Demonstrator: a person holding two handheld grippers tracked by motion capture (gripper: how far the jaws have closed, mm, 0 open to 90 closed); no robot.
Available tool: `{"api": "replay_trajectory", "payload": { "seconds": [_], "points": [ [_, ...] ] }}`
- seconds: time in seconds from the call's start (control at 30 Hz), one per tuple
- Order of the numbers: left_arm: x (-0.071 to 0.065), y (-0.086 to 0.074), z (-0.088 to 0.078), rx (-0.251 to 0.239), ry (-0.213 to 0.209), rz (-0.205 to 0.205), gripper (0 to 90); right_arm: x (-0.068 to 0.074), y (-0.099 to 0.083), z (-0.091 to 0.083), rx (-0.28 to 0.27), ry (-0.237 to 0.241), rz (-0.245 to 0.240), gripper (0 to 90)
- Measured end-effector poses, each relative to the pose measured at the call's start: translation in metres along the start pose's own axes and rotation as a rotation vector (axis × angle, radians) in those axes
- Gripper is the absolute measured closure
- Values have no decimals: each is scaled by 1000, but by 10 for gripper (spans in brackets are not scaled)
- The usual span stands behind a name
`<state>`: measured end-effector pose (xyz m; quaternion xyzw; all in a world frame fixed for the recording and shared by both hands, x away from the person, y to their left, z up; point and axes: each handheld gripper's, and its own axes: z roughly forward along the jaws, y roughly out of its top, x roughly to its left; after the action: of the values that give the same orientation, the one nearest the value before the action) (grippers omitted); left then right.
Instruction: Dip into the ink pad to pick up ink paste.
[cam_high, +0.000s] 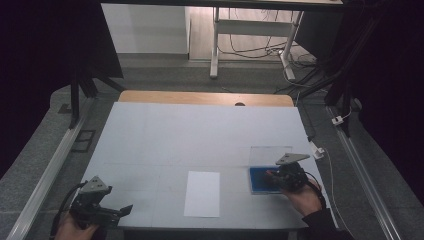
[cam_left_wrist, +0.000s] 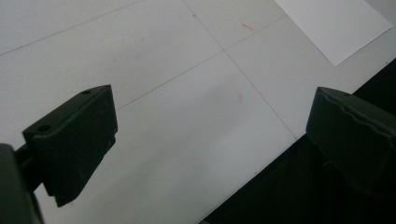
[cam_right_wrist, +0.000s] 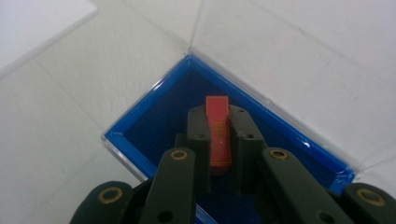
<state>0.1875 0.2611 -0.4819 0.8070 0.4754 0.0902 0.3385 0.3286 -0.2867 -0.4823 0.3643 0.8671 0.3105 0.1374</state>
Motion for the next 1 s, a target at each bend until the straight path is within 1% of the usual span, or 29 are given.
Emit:
{"api": "replay_trajectory", "payload": {
  "seconds": [0.07, 0.1, 0.17, 0.27, 0.3, 0.4, 0.43, 0.63, 0.7, 0.8, 1.0],
  "points": [
    [1, 0, 0, -6, -6, -7, 26, -6, -2, 0, -13, 28, 25, 803],
    [1, 0, 0, -7, -8, -9, 26, -5, -2, 0, -14, 27, 22, 803],
    [2, 0, -1, -6, -9, -9, 26, -1, 0, 0, -4, 7, -5, 802],
    [1, 0, 0, -5, -8, -7, 26, 8, 2, 1, 16, -35, -69, 801],
    [1, 0, 0, -5, -8, -6, 26, 8, 2, 1, 17, -38, -73, 801],
    [1, 0, 0, -5, -7, -5, 26, 2, 0, 0, 0, -8, -23, 801],
    [1, 0, 0, -5, -8, -6, 26, 1, 0, 0, 0, -6, -14, 800],
    [1, 0, 0, -6, -7, -7, 26, -1, 1, -2, -6, -2, -10, 797],
    [1, 0, 0, -6, -6, -8, 26, -1, 2, -6, -33, -10, -2, 796],
    [1, 0, 0, -3, -4, -9, 26, -4, 2, -15, -93, -5, 30, 795],
    [1, 0, 0, -4, -3, -8, 26, -11, -1, -23, -115, -24, 84, 795]
  ]
}}
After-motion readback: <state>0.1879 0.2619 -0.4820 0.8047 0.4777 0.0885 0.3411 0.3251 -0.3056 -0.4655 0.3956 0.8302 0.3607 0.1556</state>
